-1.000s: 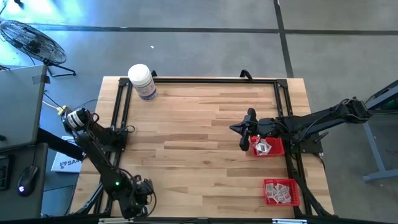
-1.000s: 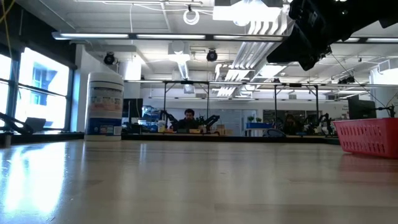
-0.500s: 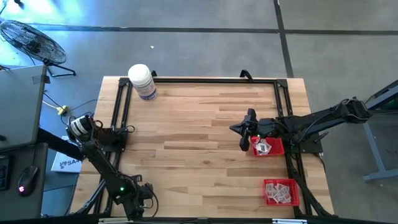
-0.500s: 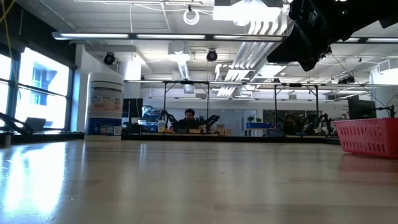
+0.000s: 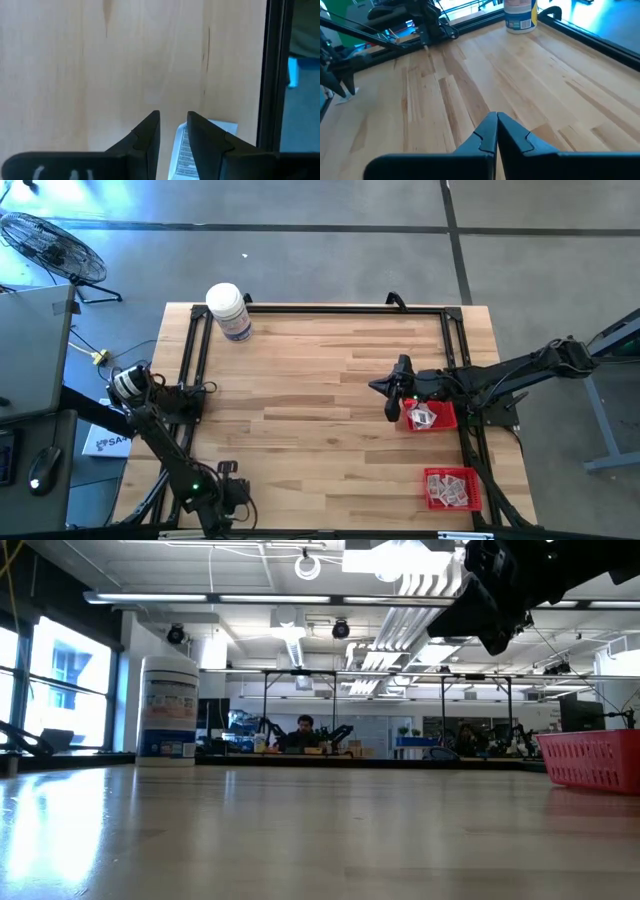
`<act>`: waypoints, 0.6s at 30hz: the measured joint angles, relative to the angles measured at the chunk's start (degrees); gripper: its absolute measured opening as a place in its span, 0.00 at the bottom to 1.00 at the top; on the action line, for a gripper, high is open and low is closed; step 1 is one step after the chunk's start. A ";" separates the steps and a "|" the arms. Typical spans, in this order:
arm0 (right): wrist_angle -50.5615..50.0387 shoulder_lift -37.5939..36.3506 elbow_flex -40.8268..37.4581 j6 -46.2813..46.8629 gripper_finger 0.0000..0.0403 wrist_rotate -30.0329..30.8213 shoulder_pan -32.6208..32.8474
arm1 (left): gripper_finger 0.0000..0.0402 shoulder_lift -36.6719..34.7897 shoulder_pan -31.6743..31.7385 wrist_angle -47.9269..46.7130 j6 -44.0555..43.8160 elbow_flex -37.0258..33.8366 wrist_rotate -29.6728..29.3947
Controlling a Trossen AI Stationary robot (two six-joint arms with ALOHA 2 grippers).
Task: Pick & Place First Aid Supplies
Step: Put the black towelette pack into the top red basket
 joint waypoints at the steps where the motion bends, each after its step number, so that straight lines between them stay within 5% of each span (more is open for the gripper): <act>1: -0.02 0.00 0.00 0.48 0.01 -0.02 0.00 | 0.24 0.04 0.00 -0.18 0.37 0.00 0.02; 18: 0.42 0.00 0.00 2.41 0.01 0.94 0.00 | 0.24 1.16 -2.68 0.86 4.60 0.00 -1.78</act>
